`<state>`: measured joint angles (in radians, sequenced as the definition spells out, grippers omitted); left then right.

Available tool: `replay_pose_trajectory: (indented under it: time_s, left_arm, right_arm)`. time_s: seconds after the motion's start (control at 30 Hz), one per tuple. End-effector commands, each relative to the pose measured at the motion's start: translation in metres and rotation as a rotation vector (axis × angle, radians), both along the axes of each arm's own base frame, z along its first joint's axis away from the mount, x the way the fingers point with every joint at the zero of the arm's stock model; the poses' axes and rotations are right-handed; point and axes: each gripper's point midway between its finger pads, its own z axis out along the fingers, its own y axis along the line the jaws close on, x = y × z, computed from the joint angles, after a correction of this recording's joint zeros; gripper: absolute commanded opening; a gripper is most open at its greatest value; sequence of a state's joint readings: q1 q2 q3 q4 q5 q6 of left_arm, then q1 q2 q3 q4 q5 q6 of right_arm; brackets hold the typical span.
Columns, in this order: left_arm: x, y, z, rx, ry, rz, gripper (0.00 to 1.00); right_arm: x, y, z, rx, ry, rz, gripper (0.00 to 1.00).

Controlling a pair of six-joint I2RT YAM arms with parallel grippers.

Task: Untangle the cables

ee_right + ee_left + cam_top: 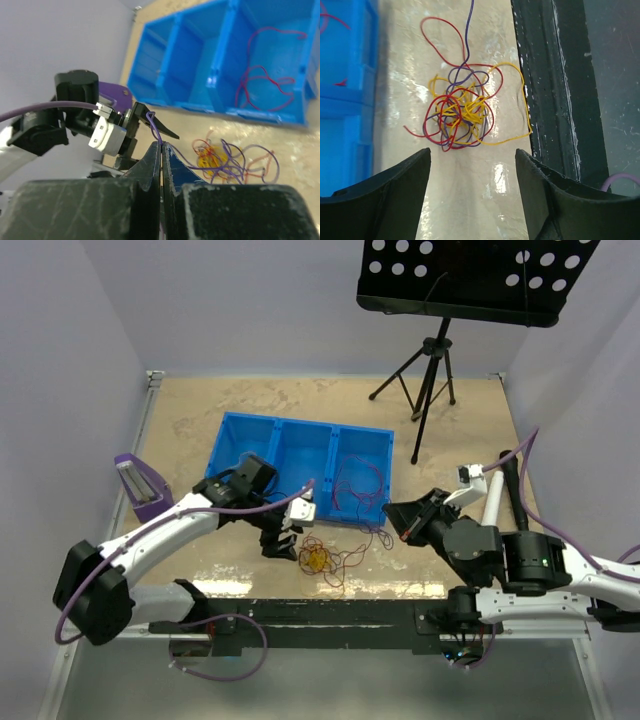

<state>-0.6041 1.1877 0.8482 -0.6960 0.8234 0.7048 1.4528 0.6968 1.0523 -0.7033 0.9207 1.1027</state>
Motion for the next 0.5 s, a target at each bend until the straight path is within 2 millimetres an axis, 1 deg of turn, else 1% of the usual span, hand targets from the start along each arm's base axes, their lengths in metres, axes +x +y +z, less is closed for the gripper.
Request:
replay_pose_trajectory:
  time_s: [0.0, 0.07, 0.17, 0.27, 0.33, 0.47]
  left_arm:
    - [0.011, -0.017, -0.010, 0.064, -0.071, -0.062, 0.71]
    - [0.015, -0.022, -0.016, 0.064, -0.106, -0.061, 0.71]
    - [0.013, -0.029, -0.025, 0.058, -0.124, -0.067, 0.71]
    - [0.013, -0.036, -0.037, 0.064, -0.123, -0.075, 0.71]
    - [0.012, -0.042, -0.042, 0.059, -0.123, -0.087, 0.72]
    - [0.004, -0.050, -0.061, 0.079, -0.102, -0.134, 0.71]
  right_arm:
    - [-0.004, -0.010, -0.021, 0.012, 0.102, -0.044, 0.00]
    - [-0.001, -0.011, -0.018, -0.012, 0.095, -0.060, 0.00]
    - [0.002, -0.011, -0.013, -0.050, 0.079, -0.081, 0.00]
    - [0.004, -0.016, -0.004, -0.058, 0.067, -0.097, 0.00]
    - [0.004, -0.020, 0.006, -0.038, 0.065, -0.100, 0.00]
    - [0.006, -0.037, 0.018, -0.008, 0.051, -0.122, 0.00]
